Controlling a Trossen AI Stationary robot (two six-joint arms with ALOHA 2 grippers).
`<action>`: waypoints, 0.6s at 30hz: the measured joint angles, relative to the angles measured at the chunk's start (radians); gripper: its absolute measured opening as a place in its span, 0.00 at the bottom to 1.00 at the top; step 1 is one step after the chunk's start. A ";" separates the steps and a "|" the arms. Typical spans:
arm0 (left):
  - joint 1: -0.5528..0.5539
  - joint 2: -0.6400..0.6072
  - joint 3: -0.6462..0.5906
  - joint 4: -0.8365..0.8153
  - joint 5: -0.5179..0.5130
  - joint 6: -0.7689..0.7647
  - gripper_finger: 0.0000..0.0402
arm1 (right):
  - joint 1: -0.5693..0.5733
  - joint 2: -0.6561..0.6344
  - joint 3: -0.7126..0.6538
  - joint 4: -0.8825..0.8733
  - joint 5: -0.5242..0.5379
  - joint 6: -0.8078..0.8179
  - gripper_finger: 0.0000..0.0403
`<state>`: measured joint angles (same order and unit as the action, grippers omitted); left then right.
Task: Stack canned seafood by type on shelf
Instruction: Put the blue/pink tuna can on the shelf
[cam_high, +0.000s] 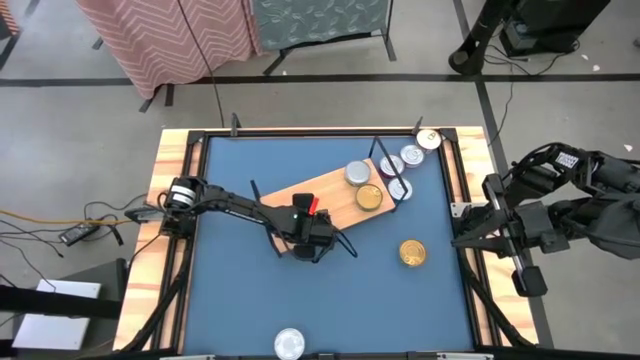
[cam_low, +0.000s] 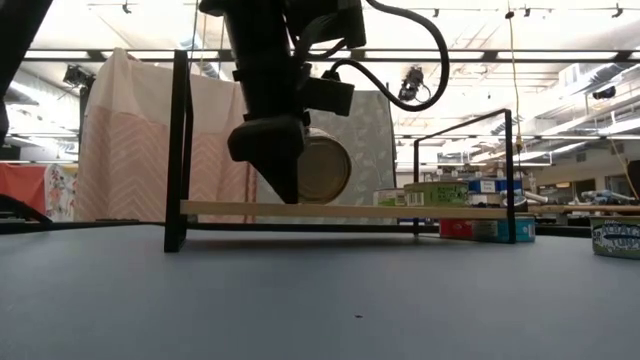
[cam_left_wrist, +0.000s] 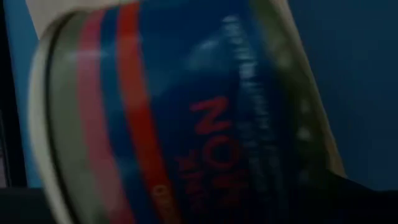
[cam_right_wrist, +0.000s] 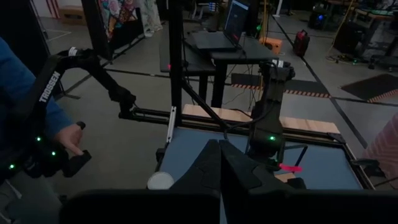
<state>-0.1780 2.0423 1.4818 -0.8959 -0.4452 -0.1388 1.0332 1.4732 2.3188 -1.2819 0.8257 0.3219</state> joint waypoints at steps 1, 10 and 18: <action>-0.002 0.007 0.000 -0.001 -0.007 0.000 0.51 | 0.000 0.003 0.000 0.000 0.000 0.002 0.01; -0.004 0.012 -0.001 -0.001 -0.067 0.056 0.47 | 0.000 0.015 0.000 -0.002 0.002 0.021 0.01; -0.004 0.019 0.003 -0.045 -0.174 0.162 0.47 | 0.000 0.015 0.000 -0.013 0.003 0.027 0.01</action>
<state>-0.1823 2.0610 1.4849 -0.9407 -0.6191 0.0231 1.0332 1.4879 2.3189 -1.2946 0.8284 0.3485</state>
